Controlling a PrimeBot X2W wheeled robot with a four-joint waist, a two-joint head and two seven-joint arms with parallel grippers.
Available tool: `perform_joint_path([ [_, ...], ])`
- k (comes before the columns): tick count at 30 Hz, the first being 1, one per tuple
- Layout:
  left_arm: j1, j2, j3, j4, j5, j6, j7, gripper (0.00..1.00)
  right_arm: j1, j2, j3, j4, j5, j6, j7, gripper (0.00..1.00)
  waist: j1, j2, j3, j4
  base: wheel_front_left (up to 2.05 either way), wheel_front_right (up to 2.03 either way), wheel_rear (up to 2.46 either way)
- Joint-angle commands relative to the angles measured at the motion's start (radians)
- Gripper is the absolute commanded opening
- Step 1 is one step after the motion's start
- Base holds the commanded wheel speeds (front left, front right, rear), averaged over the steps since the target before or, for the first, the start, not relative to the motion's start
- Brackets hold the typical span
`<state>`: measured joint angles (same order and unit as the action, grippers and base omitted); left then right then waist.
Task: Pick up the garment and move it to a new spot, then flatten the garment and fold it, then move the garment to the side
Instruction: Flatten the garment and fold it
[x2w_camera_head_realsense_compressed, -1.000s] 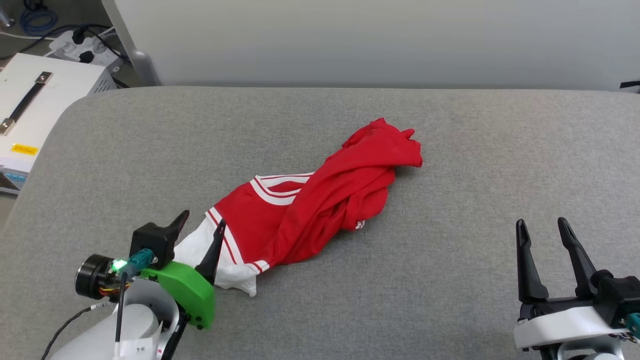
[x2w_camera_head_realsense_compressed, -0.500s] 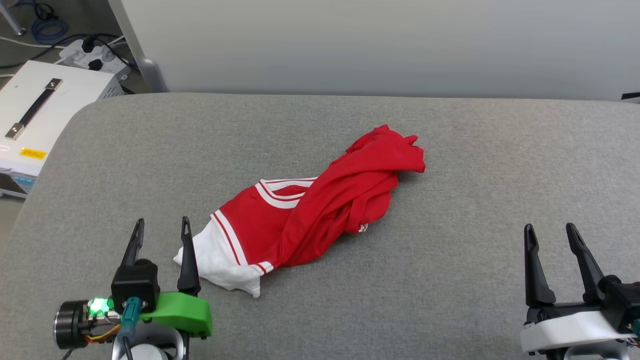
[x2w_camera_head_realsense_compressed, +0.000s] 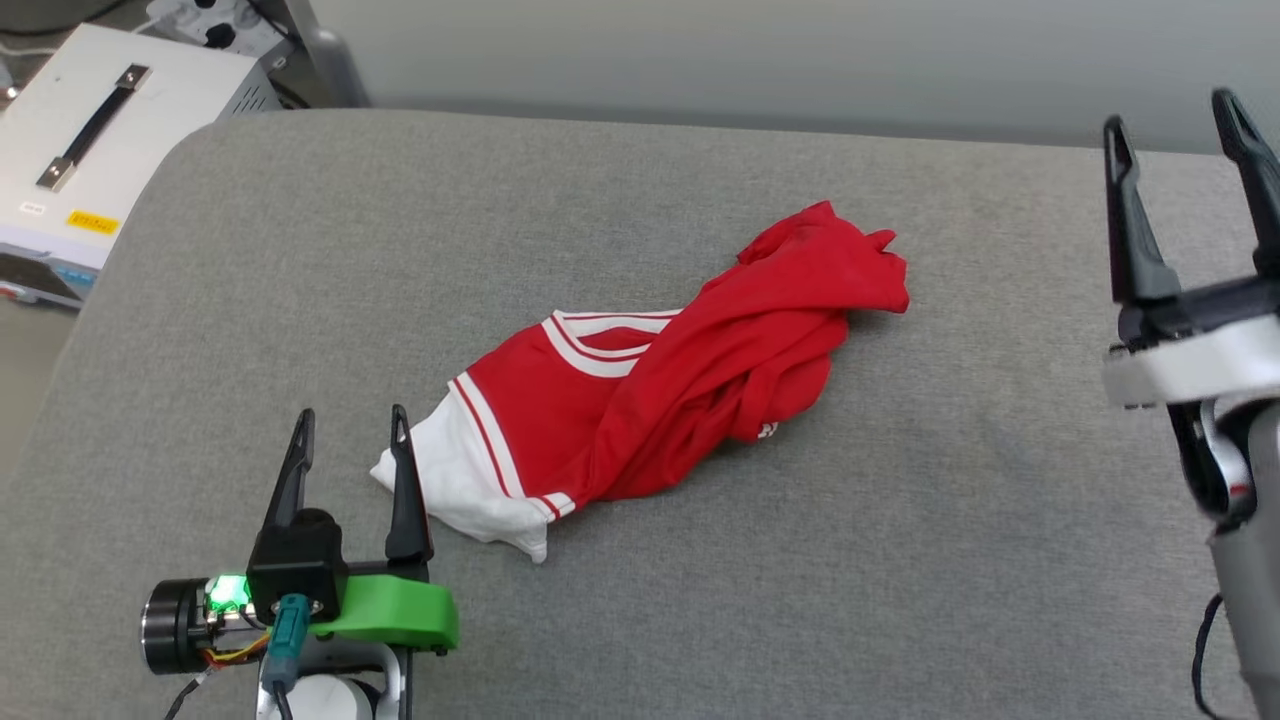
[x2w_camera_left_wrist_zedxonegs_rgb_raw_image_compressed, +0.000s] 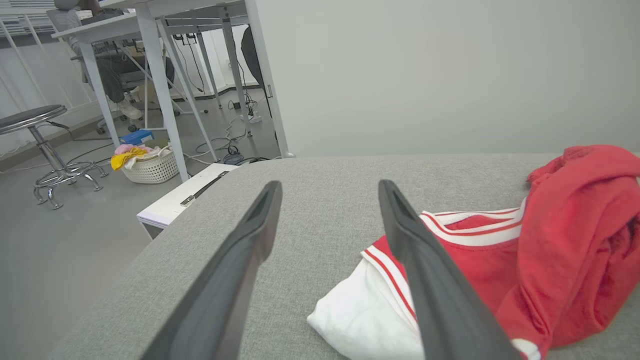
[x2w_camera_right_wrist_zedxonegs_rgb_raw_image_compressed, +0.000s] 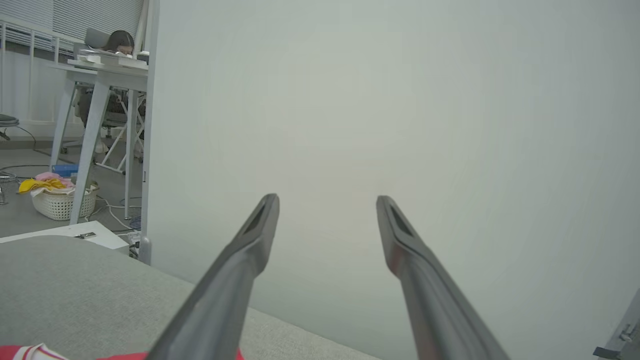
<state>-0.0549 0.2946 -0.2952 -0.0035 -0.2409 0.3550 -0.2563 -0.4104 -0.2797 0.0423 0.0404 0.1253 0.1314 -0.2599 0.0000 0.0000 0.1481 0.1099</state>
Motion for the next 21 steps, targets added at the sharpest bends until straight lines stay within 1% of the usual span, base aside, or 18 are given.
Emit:
perform_joint_path([
  [1,-0.022,-0.019,0.012,0.005,0.022,-0.016,-0.005,1.00,-0.058,-0.034,0.050,0.060,0.030,-0.001,0.004,1.00,0.0000,0.0000,0.058,0.052,0.00,0.00,0.00],
  [3,-0.035,-0.043,0.025,0.007,0.042,-0.039,-0.005,1.00,-0.155,-0.095,0.143,0.141,0.080,-0.001,0.065,1.00,0.0000,0.0000,0.086,0.073,0.00,0.00,0.00],
  [5,-0.049,-0.067,0.037,0.008,0.060,-0.060,-0.005,1.00,-0.250,-0.151,0.253,0.205,0.162,-0.001,0.165,1.00,0.0000,0.0000,0.113,0.092,0.00,0.00,0.00],
  [8,-0.072,-0.104,0.052,0.012,0.086,-0.091,-0.005,1.00,-0.386,-0.248,0.440,0.260,0.295,-0.001,0.325,1.00,0.0000,0.0000,0.154,0.123,0.00,0.00,0.00],
  [9,-0.078,-0.114,0.057,0.013,0.093,-0.098,-0.005,1.00,-0.420,-0.271,0.491,0.271,0.338,-0.001,0.375,1.00,0.0000,0.0000,0.166,0.130,0.00,0.00,0.00],
  [10,-0.086,-0.129,0.063,0.013,0.102,-0.109,-0.005,1.00,-0.468,-0.302,0.565,0.285,0.402,-0.001,0.453,1.00,0.0000,0.0000,0.183,0.141,0.00,0.00,0.00],
  [14,-0.108,-0.172,0.080,0.013,0.125,-0.137,-0.005,1.00,-0.593,-0.365,0.740,0.323,0.572,-0.001,0.689,1.00,0.0000,0.0000,0.232,0.169,0.00,0.00,0.00],
  [15,-0.113,-0.180,0.083,0.012,0.129,-0.143,-0.005,1.00,-0.617,-0.375,0.771,0.331,0.602,-0.001,0.736,1.00,0.0000,0.0000,0.242,0.175,0.00,0.00,0.00],
  [18,-0.130,-0.205,0.088,0.010,0.138,-0.161,-0.005,1.00,-0.686,-0.401,0.862,0.352,0.679,-0.001,0.873,1.00,0.0000,0.0000,0.280,0.199,0.00,0.00,0.00],
  [21,-0.146,-0.221,0.089,0.007,0.145,-0.173,-0.005,1.00,-0.737,-0.416,0.926,0.374,0.714,-0.001,0.960,1.00,0.0000,0.0000,0.314,0.220,0.00,0.00,0.00],
])
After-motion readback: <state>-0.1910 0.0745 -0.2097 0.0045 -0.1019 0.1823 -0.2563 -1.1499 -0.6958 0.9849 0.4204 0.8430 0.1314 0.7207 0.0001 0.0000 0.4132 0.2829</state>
